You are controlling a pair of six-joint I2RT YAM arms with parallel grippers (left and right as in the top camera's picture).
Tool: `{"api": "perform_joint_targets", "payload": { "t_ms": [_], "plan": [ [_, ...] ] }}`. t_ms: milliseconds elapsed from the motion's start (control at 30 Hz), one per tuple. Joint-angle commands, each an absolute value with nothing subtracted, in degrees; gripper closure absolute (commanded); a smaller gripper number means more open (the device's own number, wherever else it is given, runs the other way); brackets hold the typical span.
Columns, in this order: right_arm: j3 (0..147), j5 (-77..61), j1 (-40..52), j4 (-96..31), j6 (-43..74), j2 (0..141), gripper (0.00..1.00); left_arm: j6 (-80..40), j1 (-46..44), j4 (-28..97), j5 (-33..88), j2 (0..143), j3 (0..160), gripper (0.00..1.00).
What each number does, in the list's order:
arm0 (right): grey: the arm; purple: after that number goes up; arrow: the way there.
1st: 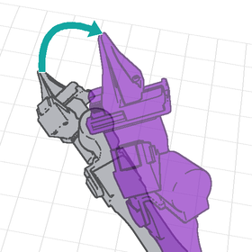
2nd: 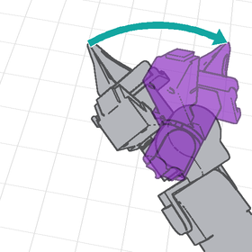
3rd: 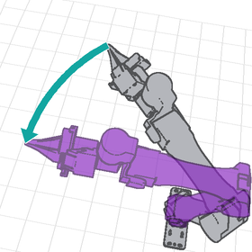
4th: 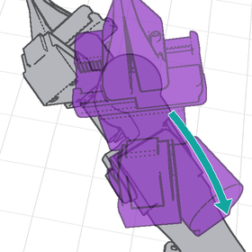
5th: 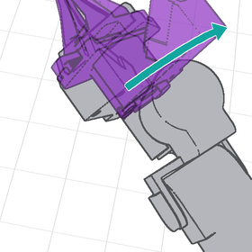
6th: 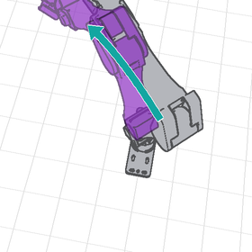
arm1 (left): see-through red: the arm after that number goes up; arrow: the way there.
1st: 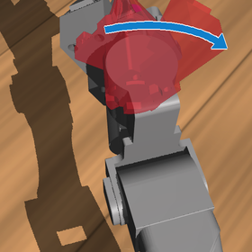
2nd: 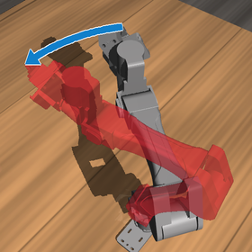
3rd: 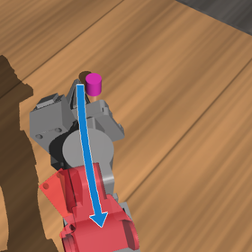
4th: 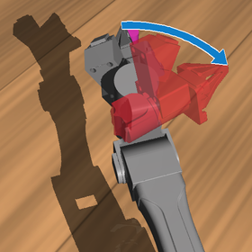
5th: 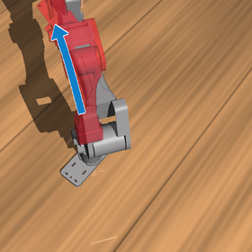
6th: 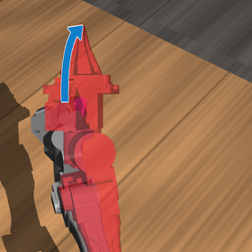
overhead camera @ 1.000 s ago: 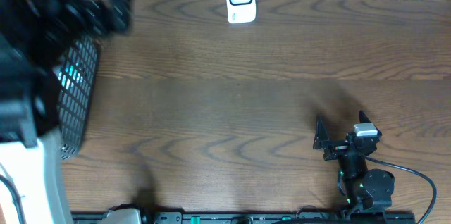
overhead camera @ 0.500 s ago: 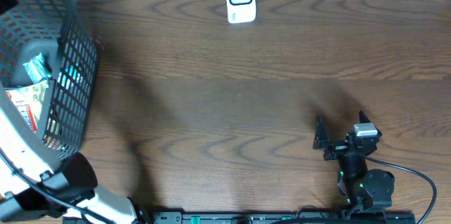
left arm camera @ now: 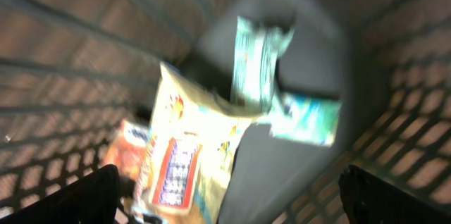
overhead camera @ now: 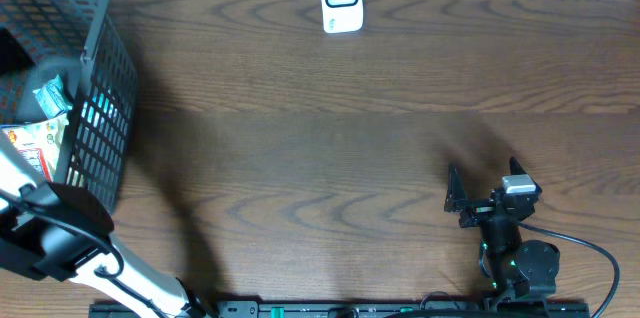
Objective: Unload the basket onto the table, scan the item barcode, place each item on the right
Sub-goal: 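Reach the left gripper into the grey basket and grasp the chip bag, then carry the chip bag with the left gripper to the scanner and release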
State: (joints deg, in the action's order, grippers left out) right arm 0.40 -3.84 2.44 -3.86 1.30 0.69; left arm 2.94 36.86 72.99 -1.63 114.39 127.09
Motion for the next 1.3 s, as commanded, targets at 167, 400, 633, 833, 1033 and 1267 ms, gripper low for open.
{"api": "perform_joint_targets", "payload": {
  "t_ms": [167,400,633,833,1033,1267],
  "plan": [
    [0.36,-3.79,2.33,-4.10,2.09,0.38,0.01,6.22,36.97,70.65,-12.69,115.00,111.04,0.02],
    [0.36,-3.79,2.33,-4.10,2.09,0.38,0.01,8.86,36.95,63.51,-14.68,115.00,102.50,0.02],
    [0.36,-3.79,2.33,-4.10,2.11,0.38,0.01,15.07,36.95,54.87,-14.61,115.00,93.27,0.02],
    [0.36,-3.79,2.33,-4.10,2.11,0.38,0.01,18.44,36.97,48.10,-14.68,115.00,86.04,0.02],
    [0.36,-3.79,2.33,-4.10,2.09,0.38,0.01,18.41,36.97,42.81,-14.68,115.09,81.91,0.04],
    [0.36,-3.79,2.33,-4.10,2.11,0.38,0.01,18.39,36.95,41.43,-14.68,114.50,81.82,0.75]
  ]
}}
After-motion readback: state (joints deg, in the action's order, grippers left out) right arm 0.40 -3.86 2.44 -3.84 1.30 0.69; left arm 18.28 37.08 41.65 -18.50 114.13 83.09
